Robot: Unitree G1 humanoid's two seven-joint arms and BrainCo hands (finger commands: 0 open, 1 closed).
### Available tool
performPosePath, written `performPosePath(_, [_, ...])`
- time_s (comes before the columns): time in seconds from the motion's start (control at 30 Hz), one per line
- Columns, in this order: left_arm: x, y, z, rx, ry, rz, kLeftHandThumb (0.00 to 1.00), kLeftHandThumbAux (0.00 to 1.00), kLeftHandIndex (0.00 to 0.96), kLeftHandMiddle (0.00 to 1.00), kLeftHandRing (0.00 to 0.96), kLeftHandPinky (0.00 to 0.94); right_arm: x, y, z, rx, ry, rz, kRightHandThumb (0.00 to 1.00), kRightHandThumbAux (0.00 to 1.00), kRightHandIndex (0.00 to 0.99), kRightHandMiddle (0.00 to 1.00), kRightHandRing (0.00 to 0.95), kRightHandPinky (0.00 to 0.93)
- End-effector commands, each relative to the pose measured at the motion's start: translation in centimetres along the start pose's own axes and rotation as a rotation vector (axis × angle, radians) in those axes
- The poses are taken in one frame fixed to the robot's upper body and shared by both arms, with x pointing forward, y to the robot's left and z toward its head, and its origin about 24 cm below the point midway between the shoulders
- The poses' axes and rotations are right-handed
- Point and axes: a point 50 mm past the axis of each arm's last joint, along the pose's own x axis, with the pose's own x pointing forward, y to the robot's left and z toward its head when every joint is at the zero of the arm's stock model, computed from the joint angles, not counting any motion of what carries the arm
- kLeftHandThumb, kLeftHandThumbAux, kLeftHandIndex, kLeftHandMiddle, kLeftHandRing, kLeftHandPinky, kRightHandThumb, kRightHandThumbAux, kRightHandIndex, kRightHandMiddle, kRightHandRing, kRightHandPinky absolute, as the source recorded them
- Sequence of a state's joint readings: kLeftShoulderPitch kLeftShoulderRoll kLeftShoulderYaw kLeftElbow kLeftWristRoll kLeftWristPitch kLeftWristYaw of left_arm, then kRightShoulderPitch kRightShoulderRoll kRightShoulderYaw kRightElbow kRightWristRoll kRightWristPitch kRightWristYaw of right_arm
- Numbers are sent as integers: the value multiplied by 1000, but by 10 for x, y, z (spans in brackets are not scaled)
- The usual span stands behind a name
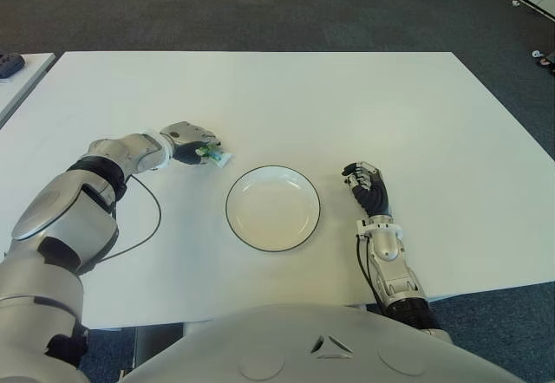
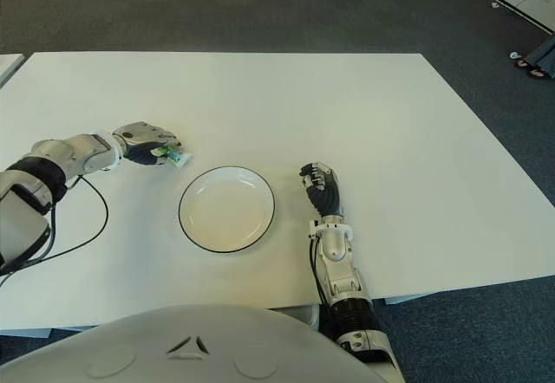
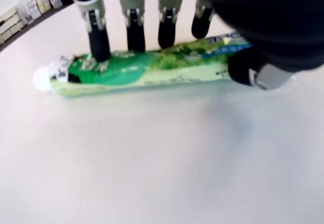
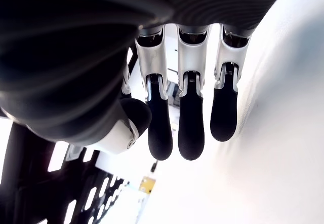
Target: Put the toothpaste on the table into the plate.
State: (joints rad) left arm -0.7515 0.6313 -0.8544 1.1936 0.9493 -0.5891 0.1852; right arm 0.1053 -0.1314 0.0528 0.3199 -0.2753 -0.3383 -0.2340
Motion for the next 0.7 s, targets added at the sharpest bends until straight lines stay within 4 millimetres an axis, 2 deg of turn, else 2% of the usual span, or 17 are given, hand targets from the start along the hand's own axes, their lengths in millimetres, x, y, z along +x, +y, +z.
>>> performPosePath(0.03, [-6,-42,10,29,6,-67,671,435,372,317,280,313,3,0,2,2,-16,-6,697,739,424,489,514,498])
performPosePath(0.13, [-7,-42,12,44,-4,-7,662,484,441,348,293,313,4,0,2,2,-19,-8,696,739,425,491,515,500])
performPosePath(0.17, [-7,-42,12,45,-5,8,681,559,437,356,298,315,4,0,2,2,-19,-8,696,739,425,492,516,505])
performPosePath(0.3, [-9,-46,13,54,-1,49,705,659,433,372,307,303,3,0,2,6,-20,-9,696,738,426,493,512,507])
performPosePath(0.53, [-9,-50,15,90,-9,62,708,698,433,409,348,348,2,-2,2,7,-25,-23,696,737,427,512,526,533])
performPosePath(0.67, [-9,-52,16,82,6,79,710,702,435,468,423,402,2,-3,1,2,-23,-31,696,737,428,511,519,520])
performPosePath(0.7, [-9,-52,16,80,9,83,711,703,436,512,474,454,2,-3,1,1,-21,-31,696,737,428,510,518,518])
